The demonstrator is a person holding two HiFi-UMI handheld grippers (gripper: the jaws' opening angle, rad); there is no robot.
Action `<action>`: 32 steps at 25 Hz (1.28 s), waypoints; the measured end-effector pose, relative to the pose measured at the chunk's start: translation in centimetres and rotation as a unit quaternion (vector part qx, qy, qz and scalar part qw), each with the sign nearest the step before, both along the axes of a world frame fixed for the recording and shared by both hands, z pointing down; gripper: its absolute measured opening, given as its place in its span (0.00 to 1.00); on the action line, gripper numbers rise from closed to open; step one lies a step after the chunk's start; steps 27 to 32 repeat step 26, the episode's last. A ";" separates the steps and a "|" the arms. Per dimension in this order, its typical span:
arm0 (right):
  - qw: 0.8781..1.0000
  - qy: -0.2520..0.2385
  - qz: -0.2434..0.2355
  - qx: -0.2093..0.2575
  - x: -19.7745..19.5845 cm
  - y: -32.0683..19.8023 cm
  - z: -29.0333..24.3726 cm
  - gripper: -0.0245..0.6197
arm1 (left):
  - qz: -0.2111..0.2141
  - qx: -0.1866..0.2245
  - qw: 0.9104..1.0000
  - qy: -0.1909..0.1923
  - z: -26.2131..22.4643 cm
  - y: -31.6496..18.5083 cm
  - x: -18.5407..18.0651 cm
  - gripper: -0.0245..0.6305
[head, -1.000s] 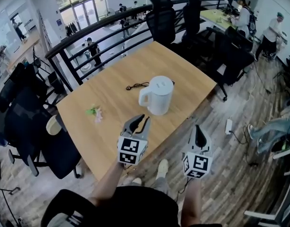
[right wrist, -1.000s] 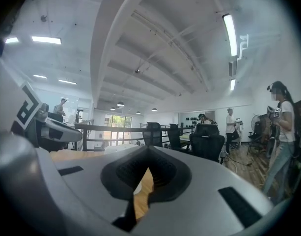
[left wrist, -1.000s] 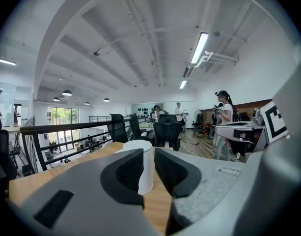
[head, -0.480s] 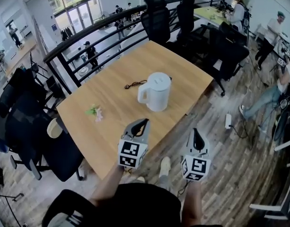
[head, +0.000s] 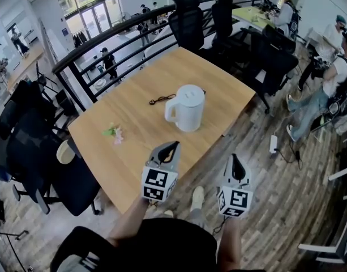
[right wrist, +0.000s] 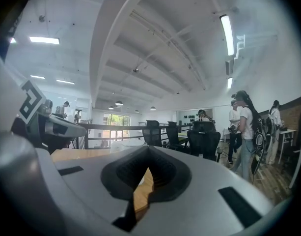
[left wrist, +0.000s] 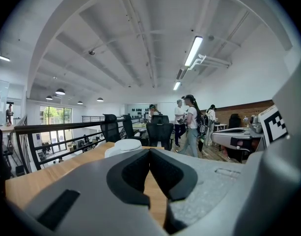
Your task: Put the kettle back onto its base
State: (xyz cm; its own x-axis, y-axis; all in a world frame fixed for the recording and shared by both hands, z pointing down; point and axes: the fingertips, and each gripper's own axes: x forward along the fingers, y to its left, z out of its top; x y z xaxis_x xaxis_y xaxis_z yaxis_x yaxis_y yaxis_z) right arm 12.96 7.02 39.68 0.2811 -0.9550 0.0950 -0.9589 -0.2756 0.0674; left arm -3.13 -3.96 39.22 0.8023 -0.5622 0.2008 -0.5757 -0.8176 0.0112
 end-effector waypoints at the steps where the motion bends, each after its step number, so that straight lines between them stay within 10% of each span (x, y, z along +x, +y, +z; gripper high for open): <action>1: 1.000 0.003 -0.001 0.002 0.0 -0.1 -0.1 0.04 | 0.000 0.001 1.000 0.000 0.0 0.0 0.0 0.04; 32: 1.000 -0.005 0.001 -0.024 0.3 0.6 1.5 0.04 | 0.001 0.001 1.000 0.001 0.0 1.0 0.5 0.04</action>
